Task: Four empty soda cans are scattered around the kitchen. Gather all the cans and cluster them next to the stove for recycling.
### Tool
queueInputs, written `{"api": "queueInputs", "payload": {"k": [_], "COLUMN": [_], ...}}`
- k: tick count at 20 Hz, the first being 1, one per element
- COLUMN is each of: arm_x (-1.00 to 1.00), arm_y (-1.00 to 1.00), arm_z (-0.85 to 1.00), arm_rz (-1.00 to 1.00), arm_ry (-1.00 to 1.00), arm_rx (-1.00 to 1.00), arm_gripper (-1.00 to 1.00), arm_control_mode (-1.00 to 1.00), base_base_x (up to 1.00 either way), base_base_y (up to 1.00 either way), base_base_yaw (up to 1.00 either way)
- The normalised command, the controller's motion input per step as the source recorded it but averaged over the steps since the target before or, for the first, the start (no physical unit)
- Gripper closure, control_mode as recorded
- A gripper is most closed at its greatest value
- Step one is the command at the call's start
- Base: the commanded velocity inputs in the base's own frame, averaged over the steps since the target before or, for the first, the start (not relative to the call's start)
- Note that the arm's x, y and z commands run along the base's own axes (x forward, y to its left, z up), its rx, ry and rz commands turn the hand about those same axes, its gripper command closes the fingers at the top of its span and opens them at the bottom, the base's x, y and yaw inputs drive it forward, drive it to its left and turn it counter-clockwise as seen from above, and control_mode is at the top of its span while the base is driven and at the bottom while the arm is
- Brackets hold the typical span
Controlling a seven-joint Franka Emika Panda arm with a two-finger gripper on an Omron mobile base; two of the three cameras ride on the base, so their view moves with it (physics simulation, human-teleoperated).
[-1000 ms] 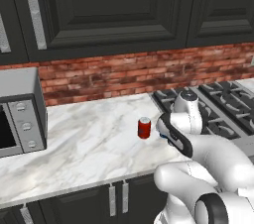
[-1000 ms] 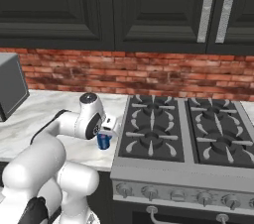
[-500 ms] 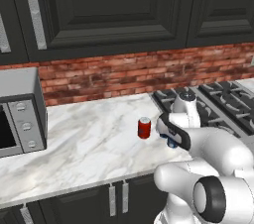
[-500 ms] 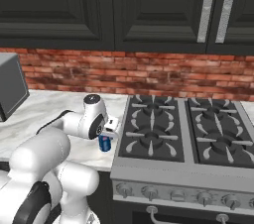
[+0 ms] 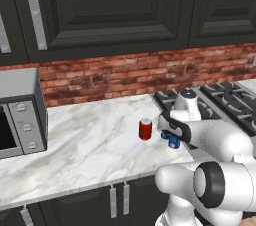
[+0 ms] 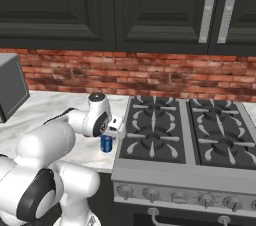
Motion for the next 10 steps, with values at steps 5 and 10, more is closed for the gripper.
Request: {"api": "queueInputs", "payload": {"k": [5,10], "arm_x": [-0.05,-0.03], "arm_y": [0.17,0.11], "arm_z": [-0.48,-0.15], "arm_rz": [0.00,0.00], "arm_ry": [0.00,0.00], "arm_rx": [0.00,0.00], "arm_gripper": [-1.00,-1.00], "arm_control_mode": [-1.00,-1.00], "base_base_x": [0.00,0.00], "base_base_y": [0.00,0.00], "base_base_yaw": [0.00,0.00]}}
